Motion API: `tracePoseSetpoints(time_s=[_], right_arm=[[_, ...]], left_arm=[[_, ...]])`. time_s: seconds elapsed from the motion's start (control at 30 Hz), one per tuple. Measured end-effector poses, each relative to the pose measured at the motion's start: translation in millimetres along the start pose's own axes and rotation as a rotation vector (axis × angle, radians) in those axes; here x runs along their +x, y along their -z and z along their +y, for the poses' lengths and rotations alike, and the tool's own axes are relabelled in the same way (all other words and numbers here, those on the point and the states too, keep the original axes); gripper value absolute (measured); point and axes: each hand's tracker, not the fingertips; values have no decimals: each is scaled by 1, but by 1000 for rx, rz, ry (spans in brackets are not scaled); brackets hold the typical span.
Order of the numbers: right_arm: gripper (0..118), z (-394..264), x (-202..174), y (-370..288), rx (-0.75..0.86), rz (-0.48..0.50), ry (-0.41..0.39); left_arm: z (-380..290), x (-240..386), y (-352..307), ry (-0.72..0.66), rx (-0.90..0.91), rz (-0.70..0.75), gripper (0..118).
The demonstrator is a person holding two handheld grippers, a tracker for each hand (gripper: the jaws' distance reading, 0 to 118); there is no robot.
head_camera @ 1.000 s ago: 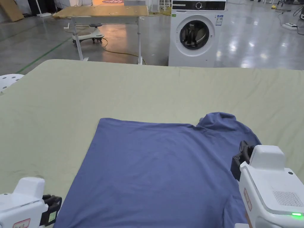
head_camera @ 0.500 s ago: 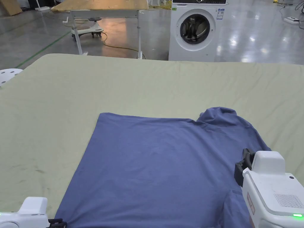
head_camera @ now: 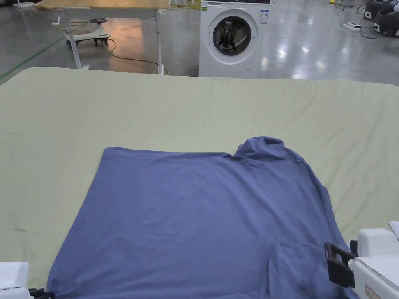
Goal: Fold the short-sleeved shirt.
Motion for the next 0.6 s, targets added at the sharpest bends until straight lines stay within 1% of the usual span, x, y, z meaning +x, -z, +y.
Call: tracePoseSetpoints(time_s=[0.13, 0.27, 0.37, 0.4, 0.43, 0.47, 0.5, 0.53, 0.6], right_arm=[[48, -30, 11, 4, -134, 58, 9], [48, -55, 6, 23, -252, 34, -38], [46, -69, 6, 37, -284, 56, -8], [40, -71, 7, 39, -288, 79, 13], [24, -71, 7, 37, -272, 103, 33], [11, -69, 8, 35, -263, 113, 48], [8, -67, 9, 33, -262, 126, 58], [8, -64, 10, 32, -269, 112, 48], [7, -57, 14, 28, -270, 123, 41]], left_arm=[[5, 0, -5, -5, 20, -7, 0], [9, 2, -6, -1, 30, -10, 0], [9, 1, -5, -2, 30, -13, 0], [9, 2, -4, -4, 29, -14, 0], [9, 1, -4, -8, 27, -18, 0], [9, 1, -4, -15, 27, -20, 0], [8, 0, -5, -22, 33, -25, 0], [10, -1, -5, -30, 41, -32, 0], [13, -3, -8, -51, 61, -52, 0]])
